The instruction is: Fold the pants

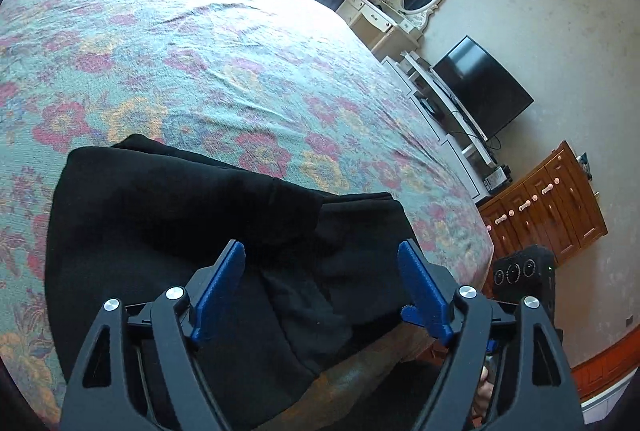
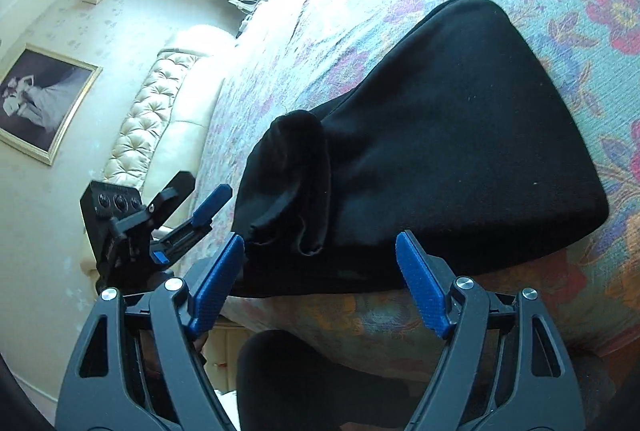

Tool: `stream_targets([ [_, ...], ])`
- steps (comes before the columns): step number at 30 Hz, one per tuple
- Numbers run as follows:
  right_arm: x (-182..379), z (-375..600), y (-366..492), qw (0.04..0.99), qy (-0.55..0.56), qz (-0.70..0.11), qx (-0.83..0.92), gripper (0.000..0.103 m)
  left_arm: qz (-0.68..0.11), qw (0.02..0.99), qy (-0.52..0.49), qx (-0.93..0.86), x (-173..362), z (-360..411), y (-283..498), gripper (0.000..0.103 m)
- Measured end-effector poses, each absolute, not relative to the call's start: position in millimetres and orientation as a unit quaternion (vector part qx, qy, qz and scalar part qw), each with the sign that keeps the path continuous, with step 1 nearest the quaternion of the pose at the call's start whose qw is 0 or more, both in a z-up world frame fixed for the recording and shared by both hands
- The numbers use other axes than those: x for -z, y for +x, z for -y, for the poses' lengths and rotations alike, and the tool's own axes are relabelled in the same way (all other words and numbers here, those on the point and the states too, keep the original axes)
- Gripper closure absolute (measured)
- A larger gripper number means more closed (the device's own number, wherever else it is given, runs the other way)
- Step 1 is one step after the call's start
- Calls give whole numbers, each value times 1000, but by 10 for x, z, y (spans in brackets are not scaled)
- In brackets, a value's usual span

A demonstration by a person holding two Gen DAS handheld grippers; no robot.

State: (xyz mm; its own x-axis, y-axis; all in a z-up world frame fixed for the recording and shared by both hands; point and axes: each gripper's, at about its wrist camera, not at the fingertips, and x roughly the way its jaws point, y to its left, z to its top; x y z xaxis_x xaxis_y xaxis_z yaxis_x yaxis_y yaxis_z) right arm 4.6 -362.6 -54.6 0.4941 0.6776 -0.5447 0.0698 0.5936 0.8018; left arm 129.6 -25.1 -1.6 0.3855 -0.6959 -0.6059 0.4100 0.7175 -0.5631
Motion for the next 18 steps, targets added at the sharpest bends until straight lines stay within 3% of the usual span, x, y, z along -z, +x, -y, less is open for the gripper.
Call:
stream_targets([
  [6, 752, 3365, 478, 731, 411, -501, -214, 23, -425, 859, -167, 232, 138, -535, 1220, 24],
  [10, 817, 3194, 672, 722, 413, -511, -216, 16, -437, 858, -200, 180, 383, -884, 1172, 24],
  [18, 735, 2852, 742, 708, 393, -524, -263, 16, -468, 840, -198, 190, 680, -781, 1122, 24],
])
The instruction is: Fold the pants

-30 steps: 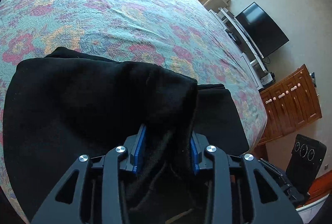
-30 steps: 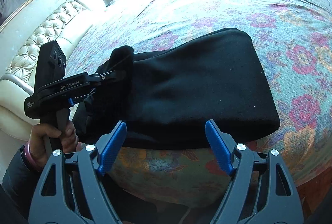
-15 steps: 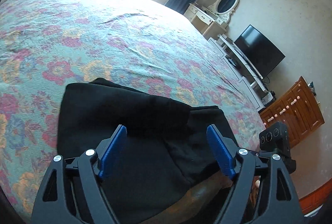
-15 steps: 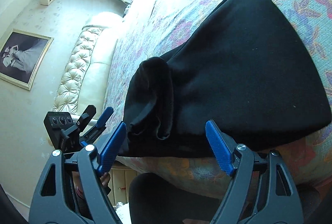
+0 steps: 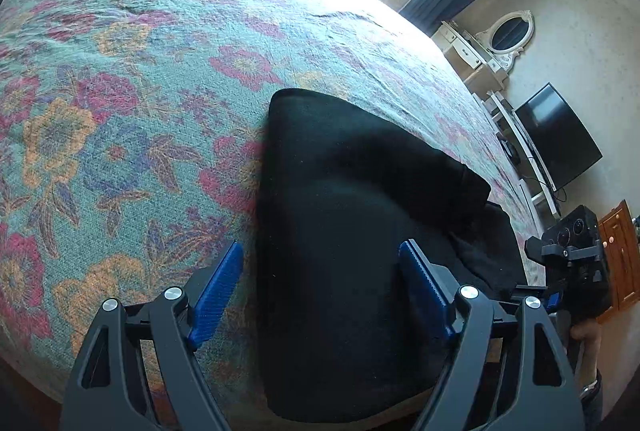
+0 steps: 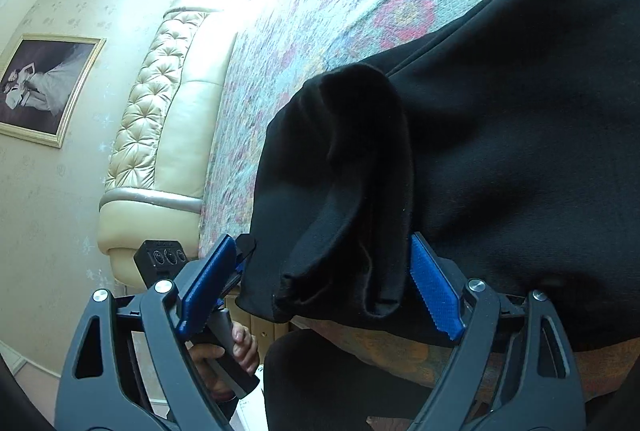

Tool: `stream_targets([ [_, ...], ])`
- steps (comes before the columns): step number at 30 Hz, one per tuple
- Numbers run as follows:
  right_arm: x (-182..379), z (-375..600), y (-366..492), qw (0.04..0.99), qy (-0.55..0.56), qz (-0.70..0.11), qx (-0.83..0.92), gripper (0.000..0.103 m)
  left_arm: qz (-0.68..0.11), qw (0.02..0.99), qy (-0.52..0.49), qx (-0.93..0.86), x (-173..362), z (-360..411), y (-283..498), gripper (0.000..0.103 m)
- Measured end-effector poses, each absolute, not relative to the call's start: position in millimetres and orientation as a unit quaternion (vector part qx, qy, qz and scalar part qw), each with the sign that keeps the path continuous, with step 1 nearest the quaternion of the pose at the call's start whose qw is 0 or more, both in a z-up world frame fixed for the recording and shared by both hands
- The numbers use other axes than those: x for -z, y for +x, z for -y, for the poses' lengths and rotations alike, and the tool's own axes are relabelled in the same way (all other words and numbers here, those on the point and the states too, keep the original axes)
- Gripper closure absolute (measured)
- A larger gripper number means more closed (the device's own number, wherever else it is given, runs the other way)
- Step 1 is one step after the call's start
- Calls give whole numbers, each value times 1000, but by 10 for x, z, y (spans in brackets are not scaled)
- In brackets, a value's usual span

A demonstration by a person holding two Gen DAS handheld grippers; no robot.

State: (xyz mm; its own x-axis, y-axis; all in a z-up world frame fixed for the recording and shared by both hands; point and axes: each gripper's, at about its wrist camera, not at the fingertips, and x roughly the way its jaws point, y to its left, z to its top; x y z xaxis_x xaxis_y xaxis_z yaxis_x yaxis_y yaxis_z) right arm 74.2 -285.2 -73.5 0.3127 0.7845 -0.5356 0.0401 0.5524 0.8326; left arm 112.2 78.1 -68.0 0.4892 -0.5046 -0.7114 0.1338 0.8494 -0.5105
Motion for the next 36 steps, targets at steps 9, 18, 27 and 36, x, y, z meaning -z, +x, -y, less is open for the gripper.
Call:
stream_targets([
  [9, 779, 2562, 852, 711, 331, -564, -259, 63, -472, 835, -211, 191, 748, -774, 1134, 23],
  [18, 543, 2482, 843, 738, 288, -550, -264, 89, -455, 840, -233, 180, 679, -915, 1119, 21],
  [27, -253, 2769, 797, 779, 240, -500, -293, 89, -438, 833, -289, 171, 576, -1128, 1111, 21],
  [36, -210, 3752, 621, 795, 255, -498, -234, 89, -452, 825, -266, 213, 535, -725, 1101, 21],
])
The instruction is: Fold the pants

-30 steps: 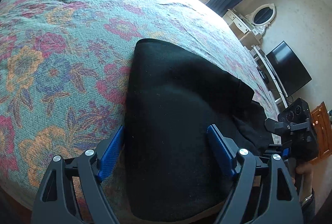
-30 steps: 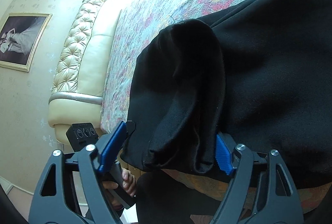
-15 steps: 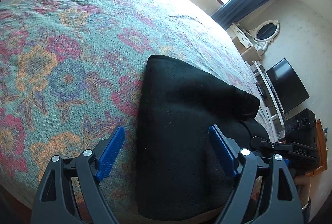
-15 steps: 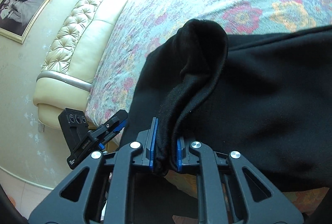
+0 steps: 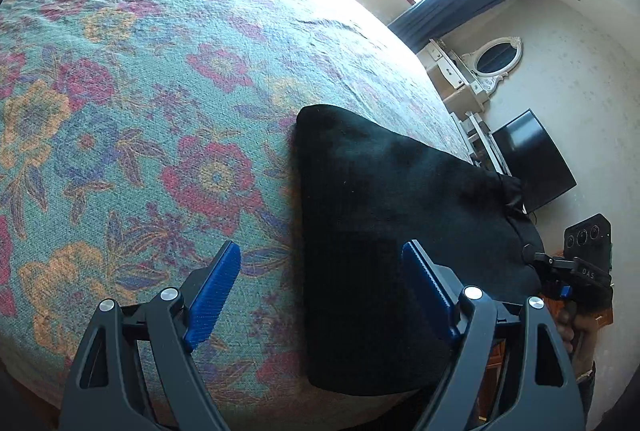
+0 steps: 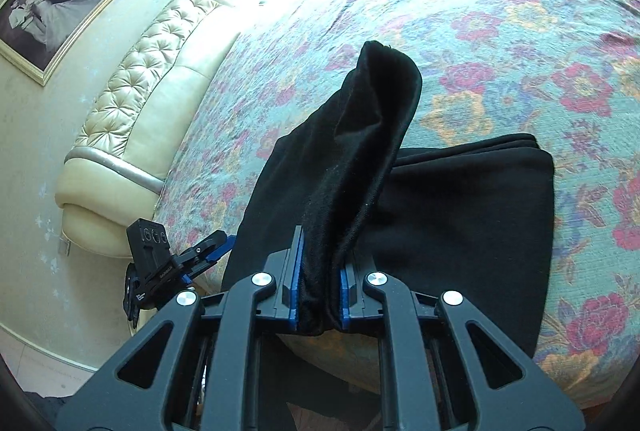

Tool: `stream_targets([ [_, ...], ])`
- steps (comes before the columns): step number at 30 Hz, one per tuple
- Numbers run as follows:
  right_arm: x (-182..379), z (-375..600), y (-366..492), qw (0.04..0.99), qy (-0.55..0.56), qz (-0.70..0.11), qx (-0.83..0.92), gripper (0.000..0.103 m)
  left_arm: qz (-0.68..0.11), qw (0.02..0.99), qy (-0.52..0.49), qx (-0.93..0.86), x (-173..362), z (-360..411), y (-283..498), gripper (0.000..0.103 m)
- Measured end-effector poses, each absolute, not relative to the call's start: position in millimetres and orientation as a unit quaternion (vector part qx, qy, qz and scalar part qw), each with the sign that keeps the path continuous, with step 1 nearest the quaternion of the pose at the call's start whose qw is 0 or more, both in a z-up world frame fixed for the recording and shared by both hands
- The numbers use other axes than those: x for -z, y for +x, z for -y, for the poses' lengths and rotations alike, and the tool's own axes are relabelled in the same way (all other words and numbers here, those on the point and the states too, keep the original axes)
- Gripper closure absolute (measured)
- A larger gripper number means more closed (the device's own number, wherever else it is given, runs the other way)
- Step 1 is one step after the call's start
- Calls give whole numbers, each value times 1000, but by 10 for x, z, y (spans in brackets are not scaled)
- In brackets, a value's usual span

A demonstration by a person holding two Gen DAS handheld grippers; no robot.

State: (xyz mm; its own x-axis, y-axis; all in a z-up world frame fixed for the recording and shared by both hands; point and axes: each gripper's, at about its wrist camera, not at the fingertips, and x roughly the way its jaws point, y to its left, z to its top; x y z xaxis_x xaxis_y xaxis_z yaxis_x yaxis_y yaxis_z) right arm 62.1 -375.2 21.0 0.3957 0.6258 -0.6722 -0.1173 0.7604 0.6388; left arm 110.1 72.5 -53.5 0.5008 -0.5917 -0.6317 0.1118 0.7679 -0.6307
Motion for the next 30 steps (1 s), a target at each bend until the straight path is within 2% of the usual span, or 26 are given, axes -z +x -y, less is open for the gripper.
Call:
stream_targets([
  [11, 494, 4409, 497, 765, 324, -519, -203, 89, -469, 820, -210, 251, 564, -116, 1115, 21],
  [20, 704, 4582, 452, 752, 360, -508, -216, 92, -474, 822, -169, 266, 584, 114, 1121, 21],
  [26, 805, 4633, 430, 750, 363, -508, -217, 92, -475, 822, -179, 260, 633, 33, 1151, 21],
  [30, 887, 4736, 398, 742, 384, -500, -228, 92, -488, 804, -230, 252, 724, -194, 1194, 21],
])
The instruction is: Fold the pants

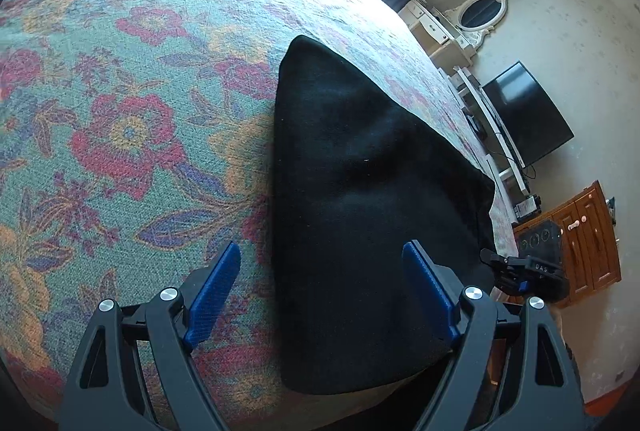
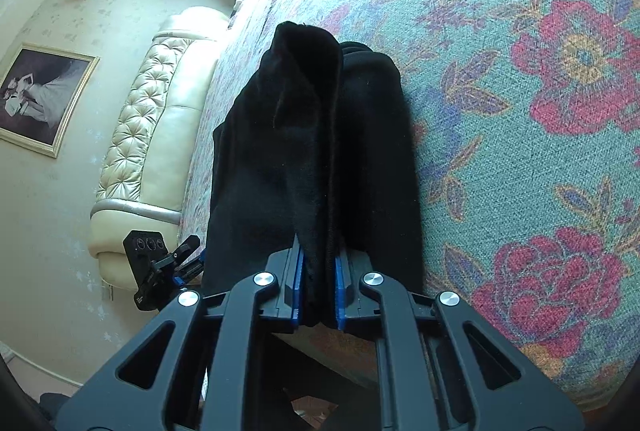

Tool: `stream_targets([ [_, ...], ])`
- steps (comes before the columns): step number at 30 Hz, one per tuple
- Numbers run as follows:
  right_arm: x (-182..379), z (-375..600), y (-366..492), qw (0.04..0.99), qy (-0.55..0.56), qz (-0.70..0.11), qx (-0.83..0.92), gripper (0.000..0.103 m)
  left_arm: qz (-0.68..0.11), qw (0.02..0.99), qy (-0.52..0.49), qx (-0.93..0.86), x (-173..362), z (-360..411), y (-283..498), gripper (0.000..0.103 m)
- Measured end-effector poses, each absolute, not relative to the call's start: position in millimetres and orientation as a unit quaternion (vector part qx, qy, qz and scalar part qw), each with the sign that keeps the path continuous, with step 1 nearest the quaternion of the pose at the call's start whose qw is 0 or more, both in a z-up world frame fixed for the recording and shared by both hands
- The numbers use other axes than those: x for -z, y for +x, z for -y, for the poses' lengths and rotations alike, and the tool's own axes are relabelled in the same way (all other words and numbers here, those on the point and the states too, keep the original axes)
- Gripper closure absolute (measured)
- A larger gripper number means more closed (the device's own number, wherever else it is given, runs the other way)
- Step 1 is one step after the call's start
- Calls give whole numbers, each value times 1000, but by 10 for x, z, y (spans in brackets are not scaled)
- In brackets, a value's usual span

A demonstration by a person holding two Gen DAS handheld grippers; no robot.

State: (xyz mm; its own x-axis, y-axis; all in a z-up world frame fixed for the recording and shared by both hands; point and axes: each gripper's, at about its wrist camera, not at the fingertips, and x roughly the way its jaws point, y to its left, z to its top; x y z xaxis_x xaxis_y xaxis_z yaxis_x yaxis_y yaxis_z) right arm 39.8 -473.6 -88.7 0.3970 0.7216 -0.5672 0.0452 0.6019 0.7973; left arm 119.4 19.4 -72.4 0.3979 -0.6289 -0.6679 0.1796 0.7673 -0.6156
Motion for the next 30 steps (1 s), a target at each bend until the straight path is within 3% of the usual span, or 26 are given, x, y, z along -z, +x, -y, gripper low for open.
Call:
stream_targets([
  [7, 969, 4874, 370, 724, 413, -493, -249, 87, -498, 784, -276, 245, 837, -467, 1132, 21],
  [10, 880, 5047, 251, 723, 440, -464, -260, 58, -497, 776, -287, 262, 824, -444, 1090, 21],
  [11, 839, 5118, 193, 734, 435, -457, -251, 34, -499, 771, -292, 267, 807, -410, 1107, 21],
  [12, 811, 5186, 130, 748, 423, -454, -237, 21, -502, 765, -297, 272, 798, -374, 1106, 21],
  [21, 1040, 5101, 54, 724, 443, -459, -263, 20, -510, 740, -320, 301, 880, -89, 1023, 17],
  [24, 1027, 4947, 150, 728, 431, -462, -266, 13, -504, 735, -342, 298, 870, -39, 1022, 17],
  [28, 1009, 4871, 152, 740, 405, -472, -256, 13, -498, 736, -358, 286, 896, -66, 995, 17],
  [29, 1018, 4862, 115, 745, 399, -475, -244, 19, -497, 739, -352, 287, 894, -59, 983, 17],
  [30, 1045, 4846, 105, 748, 389, -487, -231, 37, -503, 745, -332, 286, 892, -30, 979, 17],
])
